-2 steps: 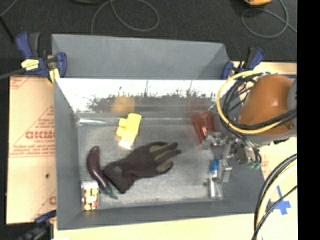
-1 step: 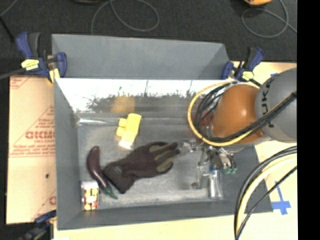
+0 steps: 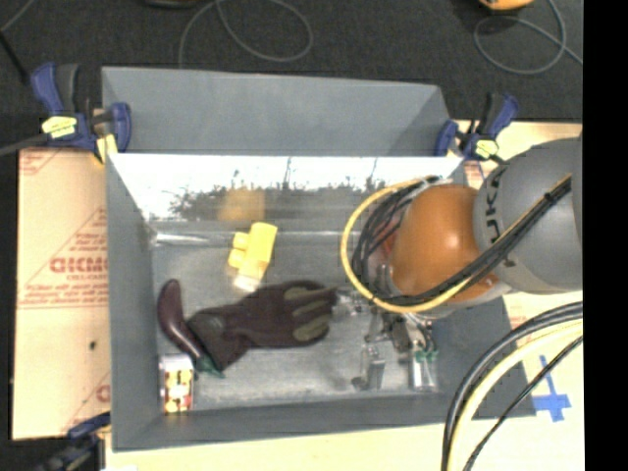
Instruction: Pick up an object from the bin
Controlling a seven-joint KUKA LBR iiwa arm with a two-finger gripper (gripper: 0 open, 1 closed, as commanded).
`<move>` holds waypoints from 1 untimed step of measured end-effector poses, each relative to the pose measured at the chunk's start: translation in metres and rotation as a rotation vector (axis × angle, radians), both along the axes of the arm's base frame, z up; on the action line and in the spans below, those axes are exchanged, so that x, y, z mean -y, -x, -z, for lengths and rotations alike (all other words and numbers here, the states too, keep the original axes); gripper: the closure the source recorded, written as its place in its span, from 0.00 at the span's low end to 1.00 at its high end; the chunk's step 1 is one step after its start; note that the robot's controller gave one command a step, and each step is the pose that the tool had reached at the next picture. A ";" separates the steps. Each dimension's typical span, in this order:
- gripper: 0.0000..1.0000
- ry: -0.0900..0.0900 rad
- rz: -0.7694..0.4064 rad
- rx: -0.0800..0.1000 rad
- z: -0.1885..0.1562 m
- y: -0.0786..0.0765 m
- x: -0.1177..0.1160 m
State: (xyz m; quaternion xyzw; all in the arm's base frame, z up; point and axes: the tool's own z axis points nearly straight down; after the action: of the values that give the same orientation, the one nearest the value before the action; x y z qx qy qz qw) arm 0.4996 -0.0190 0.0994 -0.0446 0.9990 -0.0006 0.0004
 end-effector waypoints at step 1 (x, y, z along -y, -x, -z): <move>0.00 0.000 0.077 0.004 0.000 -0.029 -0.013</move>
Offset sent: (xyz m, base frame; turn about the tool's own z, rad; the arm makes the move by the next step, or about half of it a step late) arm 0.0660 0.0631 -0.0169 -0.0498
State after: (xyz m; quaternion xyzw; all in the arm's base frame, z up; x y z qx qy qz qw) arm 0.5285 -0.0058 0.0995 -0.0062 1.0000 -0.0005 0.0023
